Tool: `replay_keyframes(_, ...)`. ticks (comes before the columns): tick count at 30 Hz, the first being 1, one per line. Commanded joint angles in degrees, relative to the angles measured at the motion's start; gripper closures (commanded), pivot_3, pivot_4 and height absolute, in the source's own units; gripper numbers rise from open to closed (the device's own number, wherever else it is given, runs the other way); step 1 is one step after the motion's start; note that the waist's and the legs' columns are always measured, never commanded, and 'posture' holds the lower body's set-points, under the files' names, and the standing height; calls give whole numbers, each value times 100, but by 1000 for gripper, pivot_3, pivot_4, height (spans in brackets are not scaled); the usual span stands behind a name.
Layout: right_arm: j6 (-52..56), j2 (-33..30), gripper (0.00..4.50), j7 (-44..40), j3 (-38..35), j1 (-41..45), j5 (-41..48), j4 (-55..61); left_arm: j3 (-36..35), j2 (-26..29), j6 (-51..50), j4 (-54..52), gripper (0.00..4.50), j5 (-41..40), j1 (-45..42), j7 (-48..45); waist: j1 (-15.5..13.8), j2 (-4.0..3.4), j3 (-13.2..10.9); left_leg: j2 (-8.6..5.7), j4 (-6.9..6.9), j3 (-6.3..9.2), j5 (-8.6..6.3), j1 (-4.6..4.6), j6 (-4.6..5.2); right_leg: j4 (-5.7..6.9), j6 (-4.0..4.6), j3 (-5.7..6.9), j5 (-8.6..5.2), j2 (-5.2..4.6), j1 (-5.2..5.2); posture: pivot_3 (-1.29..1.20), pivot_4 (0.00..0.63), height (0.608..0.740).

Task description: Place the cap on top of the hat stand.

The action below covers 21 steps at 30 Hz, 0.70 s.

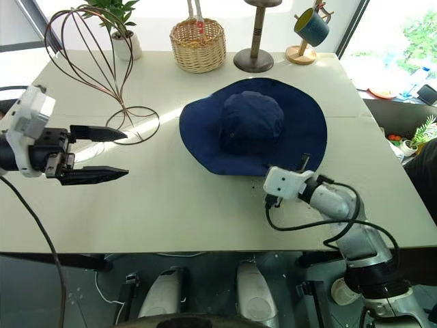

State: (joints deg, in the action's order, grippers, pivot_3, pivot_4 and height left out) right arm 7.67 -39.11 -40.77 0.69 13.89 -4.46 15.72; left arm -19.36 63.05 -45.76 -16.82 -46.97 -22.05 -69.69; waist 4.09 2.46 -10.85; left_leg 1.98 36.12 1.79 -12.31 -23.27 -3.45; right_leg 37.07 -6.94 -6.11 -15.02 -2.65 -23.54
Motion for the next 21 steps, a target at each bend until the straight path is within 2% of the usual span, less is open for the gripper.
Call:
replay_keyframes(1, 1145, -81, 4480, -386, -688, 959, 1338, 605, -600, 104, -103, -56, 0, -159, 104, 190, 1, -16, -10, 0, -1, 1, 0, 0, 0, 1, 0, 0, 0, 0, 0, 0, 150, 740)
replay_keyframes(5, 2081, -192, 4480, -500, -890, 2503, 2007, 167, -1415, 107, -493, -189, 0, -513, 353, 514, 1, -31, -20, 2, -6, 3, 0, -5, 0, 1, 0, 3, 0, 0, -9, 0, 150, 740)
replay_keyframes(9, 2239, -90, 4480, -617, -594, 3920, 2079, -838, -2195, 63, -784, -286, 0, -673, 730, 822, -1, -33, -22, 3, -13, 1, 0, -10, 0, -1, 0, 5, 0, -1, -18, 0, 150, 740)
replay_keyframes(16, 1757, 232, 4480, -501, 200, 6122, 1182, -4143, -3048, -92, -958, -639, 0, -869, 1343, 1209, 5, -37, -24, 3, -15, -9, 0, -16, 0, -1, 7, 3, 2, -4, -34, 0, 150, 740)
replay_keyframes(21, 1175, 450, 4480, -233, 106, 7289, 971, -6243, -3550, -227, -1121, -946, 0, -1093, 1803, 1392, 23, -47, -31, 1, -20, -15, 0, -46, 0, -2, 10, 1, 1, -8, -67, 0, 150, 740)
